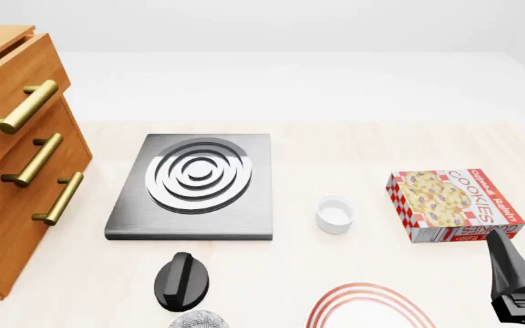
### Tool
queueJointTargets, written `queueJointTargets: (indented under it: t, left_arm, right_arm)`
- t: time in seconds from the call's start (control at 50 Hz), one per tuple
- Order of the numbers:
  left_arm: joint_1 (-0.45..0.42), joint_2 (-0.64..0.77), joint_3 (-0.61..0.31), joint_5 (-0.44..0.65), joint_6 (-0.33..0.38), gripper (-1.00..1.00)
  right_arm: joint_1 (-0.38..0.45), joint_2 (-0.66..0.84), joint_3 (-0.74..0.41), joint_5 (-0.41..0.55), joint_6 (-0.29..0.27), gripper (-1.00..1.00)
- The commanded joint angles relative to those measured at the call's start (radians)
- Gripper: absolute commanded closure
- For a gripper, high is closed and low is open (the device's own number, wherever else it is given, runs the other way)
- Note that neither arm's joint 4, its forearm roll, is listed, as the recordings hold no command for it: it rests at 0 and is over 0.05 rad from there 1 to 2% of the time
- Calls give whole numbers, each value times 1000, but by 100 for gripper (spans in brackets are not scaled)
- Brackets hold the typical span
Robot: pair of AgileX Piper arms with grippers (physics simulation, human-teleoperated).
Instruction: Pick the akita bowl on the wooden cabinet and place it on the plate.
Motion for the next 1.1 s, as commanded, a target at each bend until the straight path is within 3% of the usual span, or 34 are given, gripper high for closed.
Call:
queueJointTargets:
  t: [0.02,1.1]
  left_arm:
    - [4,32,8,-13,-23,-100]
    - [-11,103,43,-62,-67,-100]
  right_arm:
    - [0,0,0,0,0,-100]
    - [0,0,0,0,0,-100]
